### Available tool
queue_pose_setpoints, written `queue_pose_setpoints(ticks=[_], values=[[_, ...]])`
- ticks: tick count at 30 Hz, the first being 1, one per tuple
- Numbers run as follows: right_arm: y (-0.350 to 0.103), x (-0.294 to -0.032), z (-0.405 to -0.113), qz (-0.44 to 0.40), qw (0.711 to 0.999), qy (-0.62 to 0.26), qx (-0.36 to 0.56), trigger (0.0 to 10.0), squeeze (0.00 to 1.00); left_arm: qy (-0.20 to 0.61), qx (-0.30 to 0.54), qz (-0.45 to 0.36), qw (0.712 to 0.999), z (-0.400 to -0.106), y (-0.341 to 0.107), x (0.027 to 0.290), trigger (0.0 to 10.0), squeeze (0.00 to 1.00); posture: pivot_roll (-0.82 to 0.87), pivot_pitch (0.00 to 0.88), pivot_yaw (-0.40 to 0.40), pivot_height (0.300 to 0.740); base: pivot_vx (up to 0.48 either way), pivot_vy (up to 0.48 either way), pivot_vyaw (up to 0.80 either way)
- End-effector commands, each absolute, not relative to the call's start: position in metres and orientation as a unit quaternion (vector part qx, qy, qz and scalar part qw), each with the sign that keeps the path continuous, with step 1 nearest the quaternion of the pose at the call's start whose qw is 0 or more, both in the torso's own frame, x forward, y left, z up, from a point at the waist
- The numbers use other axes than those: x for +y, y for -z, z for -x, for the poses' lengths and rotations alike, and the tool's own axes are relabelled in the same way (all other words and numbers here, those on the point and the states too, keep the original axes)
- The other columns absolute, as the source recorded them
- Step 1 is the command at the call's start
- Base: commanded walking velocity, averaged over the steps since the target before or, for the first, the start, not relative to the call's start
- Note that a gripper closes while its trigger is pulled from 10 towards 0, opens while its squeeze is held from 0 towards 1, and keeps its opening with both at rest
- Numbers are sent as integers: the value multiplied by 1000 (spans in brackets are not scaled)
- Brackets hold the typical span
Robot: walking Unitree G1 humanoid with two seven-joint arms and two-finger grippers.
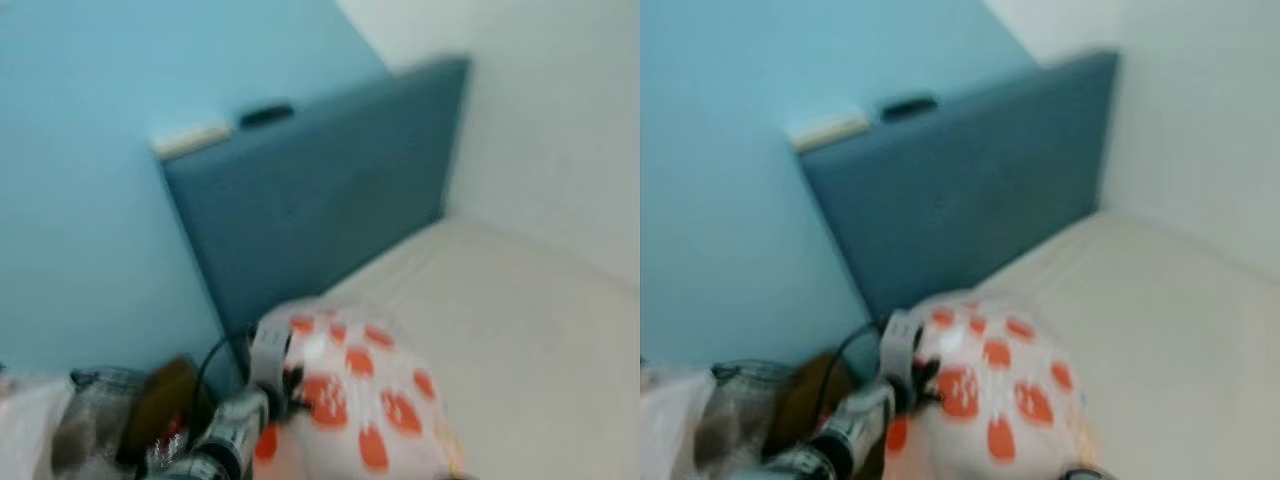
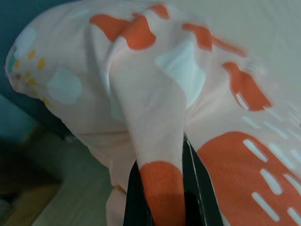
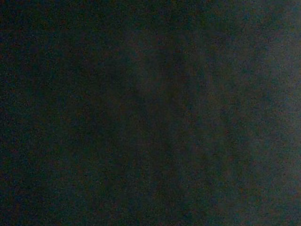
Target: Clean up the room
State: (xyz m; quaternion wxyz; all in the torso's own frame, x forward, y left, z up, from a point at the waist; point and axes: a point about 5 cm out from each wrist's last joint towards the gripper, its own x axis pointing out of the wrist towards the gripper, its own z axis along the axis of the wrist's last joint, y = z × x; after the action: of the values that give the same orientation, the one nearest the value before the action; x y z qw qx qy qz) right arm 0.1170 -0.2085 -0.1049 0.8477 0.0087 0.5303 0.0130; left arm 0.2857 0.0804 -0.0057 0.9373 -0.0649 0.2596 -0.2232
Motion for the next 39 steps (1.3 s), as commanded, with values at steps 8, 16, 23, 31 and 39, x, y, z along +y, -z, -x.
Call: queue_pose_setpoints(ticks=[8, 16, 23, 31, 39], values=[[105, -206, -121, -25, 850, 10, 526, 10000, 0, 224, 263, 65, 936, -282, 10, 84, 10000, 0, -164, 0, 55, 740, 414, 0, 0], [105, -212, -120, -33, 847, 40, 530, 10000, 0, 367, 194, 148, 897, -288, -17, 47, 10000, 0, -169, 0, 61, 740, 104, 0, -591], [103, -216, -124, -28, 850, 60, 523, 10000, 0, 602, 102, 111, 784, -279, -56, -1, 10000, 0, -171, 0, 62, 740, 0, 0, -788], [102, -217, -126, -29, 853, 66, 517, 10000, 0, 645, 76, 79, 756, -278, -68, -13, 10000, 0, -177, 0, 68, 740, 0, 0, -788], [101, -216, -127, -35, 855, 78, 511, 10000, 0, 551, 5, -6, 835, -313, -99, -6, 10000, 0, -182, 0, 73, 740, 0, 0, -786]])
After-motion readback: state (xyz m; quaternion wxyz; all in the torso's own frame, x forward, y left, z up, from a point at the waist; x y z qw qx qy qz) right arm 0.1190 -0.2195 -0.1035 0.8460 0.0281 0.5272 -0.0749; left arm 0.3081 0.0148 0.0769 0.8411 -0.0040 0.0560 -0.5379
